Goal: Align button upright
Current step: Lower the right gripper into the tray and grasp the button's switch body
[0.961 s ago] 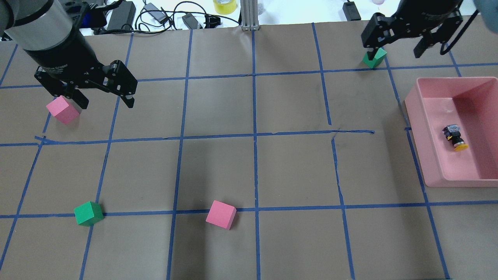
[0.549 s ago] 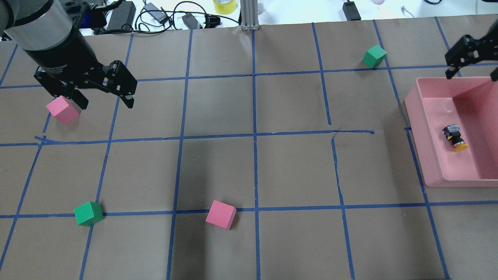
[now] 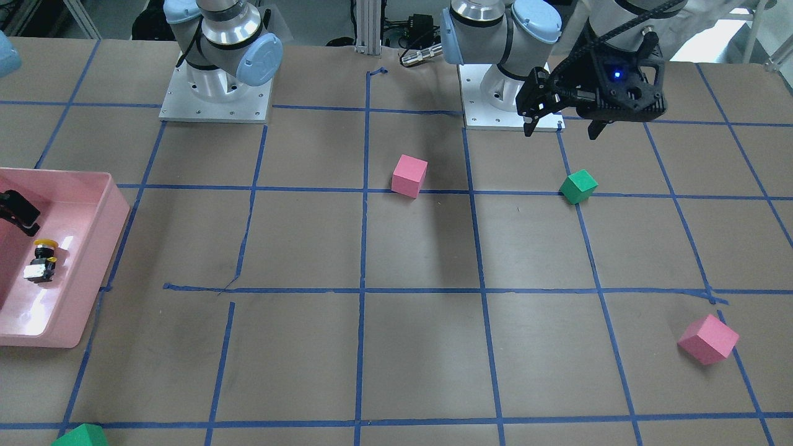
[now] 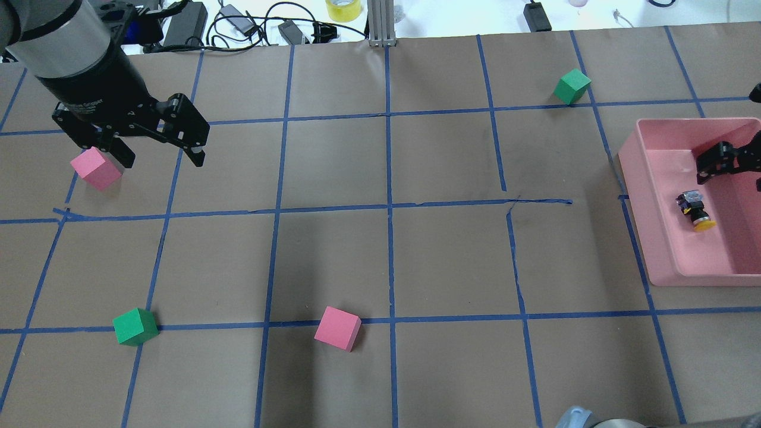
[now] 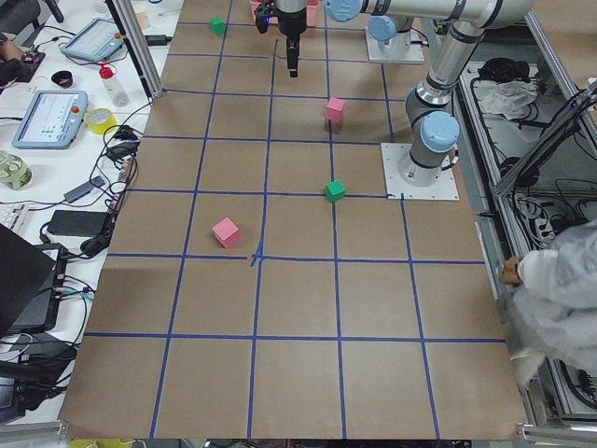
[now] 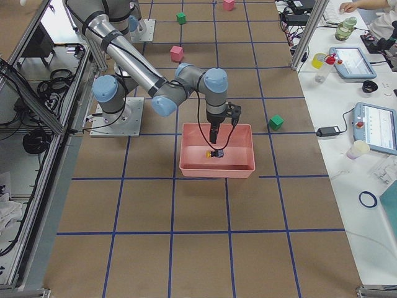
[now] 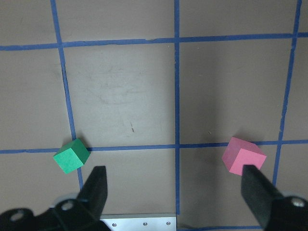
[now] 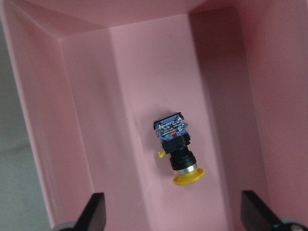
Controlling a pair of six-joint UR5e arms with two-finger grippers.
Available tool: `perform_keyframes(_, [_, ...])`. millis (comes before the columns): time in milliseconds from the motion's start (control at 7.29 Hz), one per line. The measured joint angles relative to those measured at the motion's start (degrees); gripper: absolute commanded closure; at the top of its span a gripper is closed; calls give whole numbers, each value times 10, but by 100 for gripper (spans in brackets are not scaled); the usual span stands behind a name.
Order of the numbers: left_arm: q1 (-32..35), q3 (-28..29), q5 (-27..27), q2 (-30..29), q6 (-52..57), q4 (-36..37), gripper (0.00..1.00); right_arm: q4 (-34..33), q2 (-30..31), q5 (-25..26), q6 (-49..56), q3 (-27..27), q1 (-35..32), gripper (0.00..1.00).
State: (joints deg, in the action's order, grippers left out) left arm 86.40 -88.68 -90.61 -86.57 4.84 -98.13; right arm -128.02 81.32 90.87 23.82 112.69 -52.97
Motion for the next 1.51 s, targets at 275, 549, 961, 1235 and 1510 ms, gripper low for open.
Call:
perform_keyframes(275, [0,0,0,0,1,0,0,-49,-22,-2,5,32,13,0])
perform_keyframes(549, [0,0,0,0,1,-1,0,-58,-33,-2,7,37,17,0])
perform_keyframes(961, [-1,-1,0,0,2,-2,0,-59,-50,-3,8,34,18,0])
perform_keyframes(1235, [-1,-1,0,0,2,-1,0,-60,-53,-3,10,30,19,0])
perform_keyframes(1510, [-2,-1,0,0,2,-1,0,-64,-58,-16,64,24,19,0])
